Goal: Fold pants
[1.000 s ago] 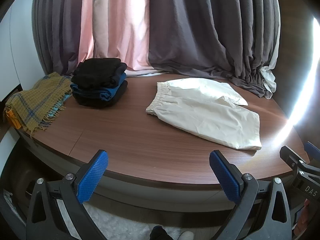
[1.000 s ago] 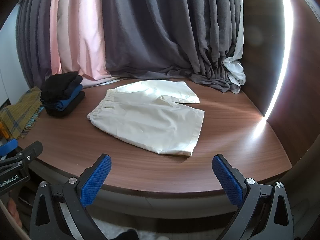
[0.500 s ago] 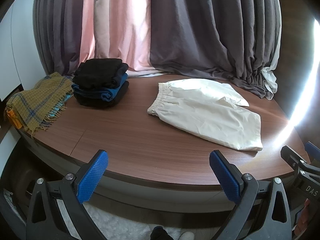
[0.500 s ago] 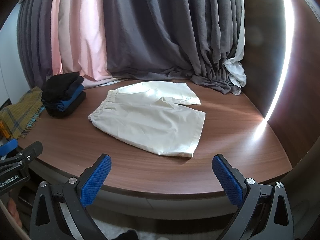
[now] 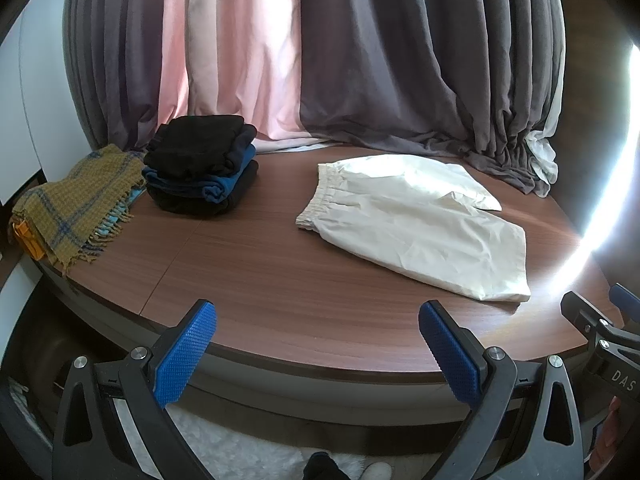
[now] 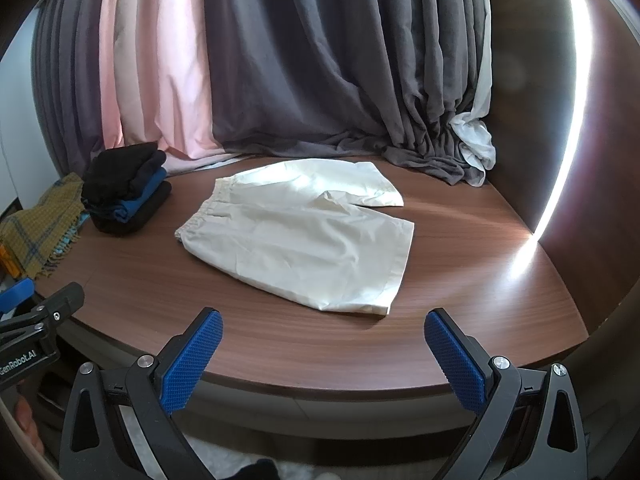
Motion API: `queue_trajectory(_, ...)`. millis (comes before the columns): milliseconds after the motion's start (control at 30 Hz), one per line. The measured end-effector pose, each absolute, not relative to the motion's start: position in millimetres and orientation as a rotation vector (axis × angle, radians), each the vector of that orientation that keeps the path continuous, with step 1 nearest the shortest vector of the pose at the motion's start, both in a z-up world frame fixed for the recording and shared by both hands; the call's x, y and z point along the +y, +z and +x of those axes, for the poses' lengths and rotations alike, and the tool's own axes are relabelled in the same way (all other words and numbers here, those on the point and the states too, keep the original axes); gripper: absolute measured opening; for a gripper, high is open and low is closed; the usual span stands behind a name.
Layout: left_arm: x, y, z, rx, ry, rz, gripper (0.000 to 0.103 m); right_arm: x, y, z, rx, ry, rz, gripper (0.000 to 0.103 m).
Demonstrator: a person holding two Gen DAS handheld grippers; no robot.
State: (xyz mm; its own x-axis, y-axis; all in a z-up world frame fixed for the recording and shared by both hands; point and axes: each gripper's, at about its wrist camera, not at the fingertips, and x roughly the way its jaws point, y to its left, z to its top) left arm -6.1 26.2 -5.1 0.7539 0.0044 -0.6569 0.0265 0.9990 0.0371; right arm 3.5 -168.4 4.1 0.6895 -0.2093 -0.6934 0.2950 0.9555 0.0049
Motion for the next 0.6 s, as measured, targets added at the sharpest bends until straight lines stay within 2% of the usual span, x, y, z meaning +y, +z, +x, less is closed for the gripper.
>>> queue_trajectory(400, 36.4, -17.4, 33.5, 0.732, -0.037, 0.104, 0.102, -172.3, -15.5, 27.4, 0.815, -0.335, 0.167, 0.102)
queue_trajectory(600, 44.5, -26.2, 69.8, 0.737, -0.087, 0.105, 0.095, -175.6, -31.6, 46.2, 0.843, -0.384, 0.199, 0.102)
